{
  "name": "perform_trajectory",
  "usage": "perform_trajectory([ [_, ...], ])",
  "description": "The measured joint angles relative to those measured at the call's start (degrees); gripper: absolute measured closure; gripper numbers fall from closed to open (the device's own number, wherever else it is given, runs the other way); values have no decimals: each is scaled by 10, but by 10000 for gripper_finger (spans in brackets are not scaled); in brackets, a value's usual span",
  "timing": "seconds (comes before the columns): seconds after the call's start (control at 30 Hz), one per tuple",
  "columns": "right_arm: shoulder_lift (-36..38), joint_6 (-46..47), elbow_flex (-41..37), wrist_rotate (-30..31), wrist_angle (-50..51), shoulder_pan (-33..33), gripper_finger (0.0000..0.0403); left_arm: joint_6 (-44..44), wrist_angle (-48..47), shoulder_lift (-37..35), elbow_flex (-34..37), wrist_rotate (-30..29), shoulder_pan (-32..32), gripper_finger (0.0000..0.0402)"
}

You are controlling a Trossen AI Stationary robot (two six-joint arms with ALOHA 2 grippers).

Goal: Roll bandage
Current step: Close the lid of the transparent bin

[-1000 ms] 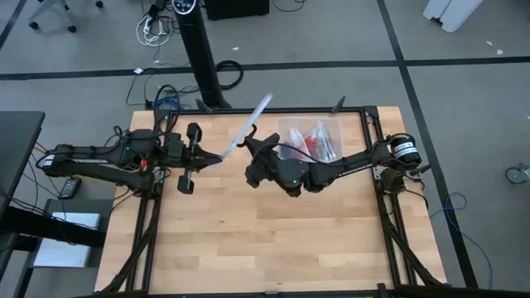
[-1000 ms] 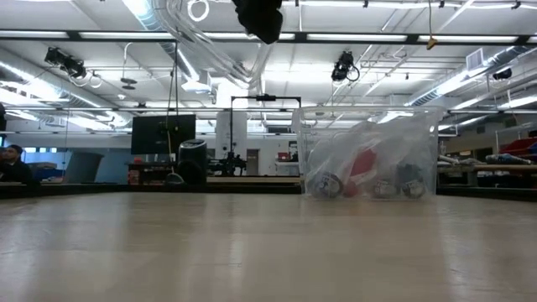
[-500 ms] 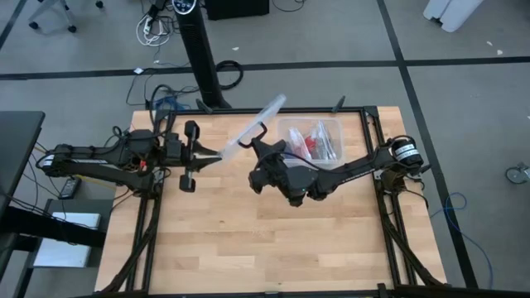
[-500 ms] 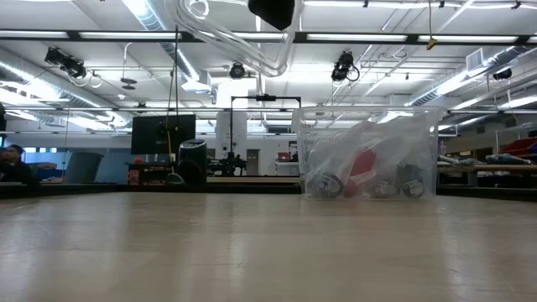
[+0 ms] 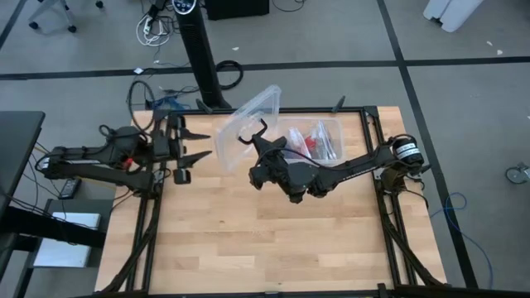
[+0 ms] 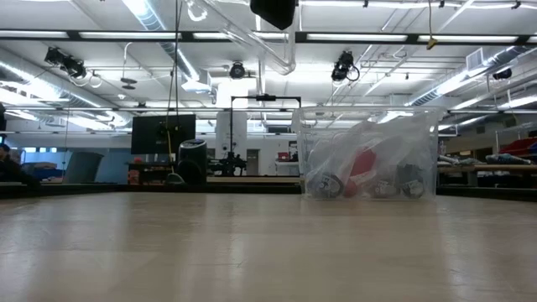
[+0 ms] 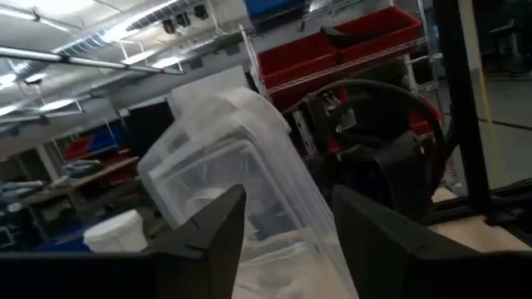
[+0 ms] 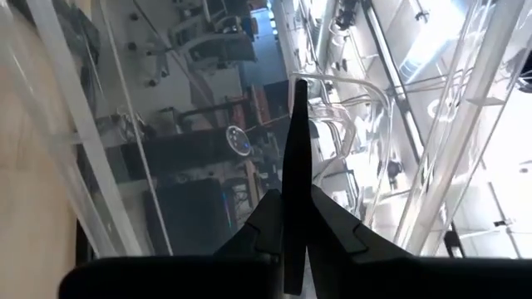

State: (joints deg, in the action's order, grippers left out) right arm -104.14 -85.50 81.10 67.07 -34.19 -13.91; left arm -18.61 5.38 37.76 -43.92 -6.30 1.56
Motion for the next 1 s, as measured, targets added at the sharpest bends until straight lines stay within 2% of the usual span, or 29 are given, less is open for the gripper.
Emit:
perform_trajectory([
  [0.27, 37, 6, 0, 2, 28, 17, 378, -7, -21, -50, 28, -30, 0, 198],
  [0.6, 117, 130, 0, 19, 273, 91, 378, 18, -19, -60, 94, -44, 0, 198],
  [0.73, 153, 241, 0, 15, 394, 114, 378, 28, 0, -61, 112, -44, 0, 198],
  [1.0, 220, 568, 0, -141, 672, 129, 378, 40, 10, -60, 124, -44, 0, 198],
])
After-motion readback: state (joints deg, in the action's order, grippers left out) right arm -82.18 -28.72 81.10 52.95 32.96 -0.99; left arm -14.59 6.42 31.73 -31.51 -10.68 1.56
